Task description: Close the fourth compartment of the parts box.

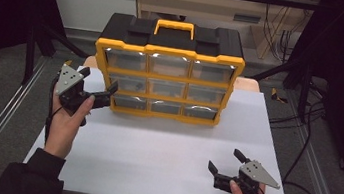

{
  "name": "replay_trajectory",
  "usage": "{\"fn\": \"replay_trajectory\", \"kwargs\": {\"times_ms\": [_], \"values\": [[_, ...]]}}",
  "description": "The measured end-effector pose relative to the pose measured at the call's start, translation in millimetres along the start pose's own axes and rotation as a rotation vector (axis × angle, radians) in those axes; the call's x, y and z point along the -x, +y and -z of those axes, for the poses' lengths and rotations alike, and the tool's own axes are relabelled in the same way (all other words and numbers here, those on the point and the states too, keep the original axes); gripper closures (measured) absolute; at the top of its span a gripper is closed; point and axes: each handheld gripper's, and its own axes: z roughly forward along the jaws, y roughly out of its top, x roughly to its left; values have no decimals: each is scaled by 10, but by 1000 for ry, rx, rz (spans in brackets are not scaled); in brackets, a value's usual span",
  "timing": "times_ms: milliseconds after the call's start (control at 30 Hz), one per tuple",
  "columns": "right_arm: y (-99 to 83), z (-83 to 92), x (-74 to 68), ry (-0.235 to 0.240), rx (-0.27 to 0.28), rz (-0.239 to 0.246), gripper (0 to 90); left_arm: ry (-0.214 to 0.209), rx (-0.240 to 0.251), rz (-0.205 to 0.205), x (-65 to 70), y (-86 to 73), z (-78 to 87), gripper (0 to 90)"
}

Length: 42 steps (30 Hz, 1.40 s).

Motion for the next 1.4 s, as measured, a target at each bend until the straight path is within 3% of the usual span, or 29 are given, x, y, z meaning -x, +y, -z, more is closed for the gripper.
{"fn": "replay_trajectory", "kwargs": {"times_ms": [500, 1400], "values": [[0, -4, -7, 2, -4, 4, 20, 31, 2, 23, -244, -43, 194, 4], [-2, -9, -13, 0, -9, 1, 20, 47, 12, 32, -467, -159, 397, 4]]}}
